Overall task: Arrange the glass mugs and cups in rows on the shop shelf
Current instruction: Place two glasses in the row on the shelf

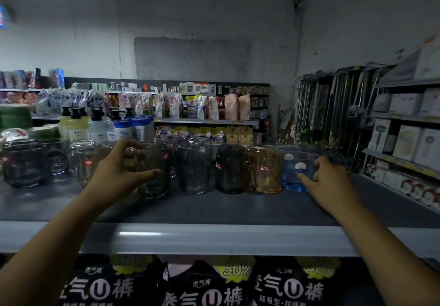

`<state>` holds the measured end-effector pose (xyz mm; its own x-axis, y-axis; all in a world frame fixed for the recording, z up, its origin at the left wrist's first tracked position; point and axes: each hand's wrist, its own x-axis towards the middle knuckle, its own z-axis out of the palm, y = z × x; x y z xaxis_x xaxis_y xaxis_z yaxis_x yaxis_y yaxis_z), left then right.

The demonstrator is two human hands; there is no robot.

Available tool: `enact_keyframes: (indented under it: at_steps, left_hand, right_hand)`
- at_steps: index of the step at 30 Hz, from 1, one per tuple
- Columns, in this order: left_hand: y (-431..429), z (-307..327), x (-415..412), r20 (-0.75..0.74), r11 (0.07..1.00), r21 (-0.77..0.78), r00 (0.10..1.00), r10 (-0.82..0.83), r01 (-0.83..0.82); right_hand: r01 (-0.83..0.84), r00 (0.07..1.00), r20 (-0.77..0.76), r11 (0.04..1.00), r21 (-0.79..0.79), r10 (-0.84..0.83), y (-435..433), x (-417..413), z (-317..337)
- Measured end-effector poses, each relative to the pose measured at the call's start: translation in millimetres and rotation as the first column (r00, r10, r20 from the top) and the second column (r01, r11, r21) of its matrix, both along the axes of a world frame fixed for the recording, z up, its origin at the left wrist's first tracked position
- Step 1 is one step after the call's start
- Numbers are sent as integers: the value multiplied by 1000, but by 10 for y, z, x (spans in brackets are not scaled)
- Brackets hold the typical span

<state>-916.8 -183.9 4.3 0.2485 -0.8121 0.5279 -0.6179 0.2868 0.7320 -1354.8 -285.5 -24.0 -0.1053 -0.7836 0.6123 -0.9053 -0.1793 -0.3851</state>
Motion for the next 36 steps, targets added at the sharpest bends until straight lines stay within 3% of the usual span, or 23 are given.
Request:
enact_keyframes:
  at_steps: [5, 14, 22, 31, 34, 36]
  left_hand:
    - [-43, -4, 5, -105, 995, 15, 989, -101, 104]
    - [-130, 0, -42, -148, 987, 53, 979, -141, 150]
    - [-128, -27, -55, 76, 997, 77, 997, -6, 0]
    - [-46, 77, -141, 276, 987, 116, 958, 75, -111]
    - [105, 133, -244, 244, 985, 122, 965, 92, -125]
    - [349, 29, -347, 156, 990, 26, 978, 136, -142]
  right_hand:
    - [8, 1000, -13, 1000, 12, -7, 9, 8, 12]
    - [6, 1000, -20, 1000, 3, -6, 33, 10, 21]
    - [6, 1000, -15, 1000, 28, -6, 87, 35, 51]
    - [26, 999, 19, 995, 92, -28, 143, 60, 99]
    - [-19, 996, 84, 997, 71, 13, 280, 52, 159]
    - [-41, 998, 55, 999, 8, 41, 485, 79, 204]
